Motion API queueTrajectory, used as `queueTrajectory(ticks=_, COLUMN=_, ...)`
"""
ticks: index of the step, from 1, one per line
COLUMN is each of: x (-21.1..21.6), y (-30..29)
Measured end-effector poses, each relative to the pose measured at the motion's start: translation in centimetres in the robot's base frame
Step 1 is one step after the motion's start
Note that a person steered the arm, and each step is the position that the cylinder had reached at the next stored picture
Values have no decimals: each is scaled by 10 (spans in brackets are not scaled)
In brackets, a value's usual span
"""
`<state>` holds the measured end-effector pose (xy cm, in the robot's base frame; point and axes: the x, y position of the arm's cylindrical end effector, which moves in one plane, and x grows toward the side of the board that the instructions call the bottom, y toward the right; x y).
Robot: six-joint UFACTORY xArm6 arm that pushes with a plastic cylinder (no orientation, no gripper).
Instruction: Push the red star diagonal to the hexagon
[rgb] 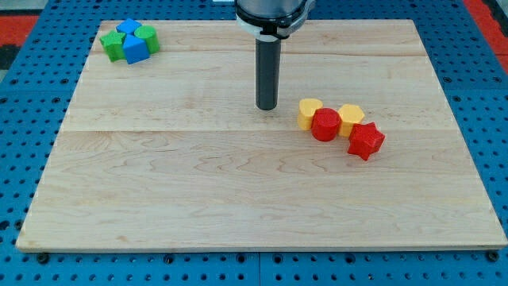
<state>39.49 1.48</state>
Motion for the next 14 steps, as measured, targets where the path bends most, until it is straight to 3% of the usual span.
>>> queueTrajectory(ticks=1, x=0, y=0)
queueTrajectory(ticks=2, x=-11, y=38)
queueTrajectory(ticks=4, x=-45, y=224)
queueTrajectory(ticks=5, x=-6, y=286)
queueTrajectory(ticks=6, x=51, y=295)
queueTrajectory(ticks=7, x=94, y=208)
queueTrajectory(ticks=8, x=77, y=125)
queueTrajectory(ticks=9, x=63, y=82)
queueTrajectory(ticks=10, x=63, y=104)
queueTrajectory(ticks=12, x=40, y=12)
queueTrajectory(ticks=13, x=15, y=8)
queueTrajectory(ticks=14, x=19, y=-20)
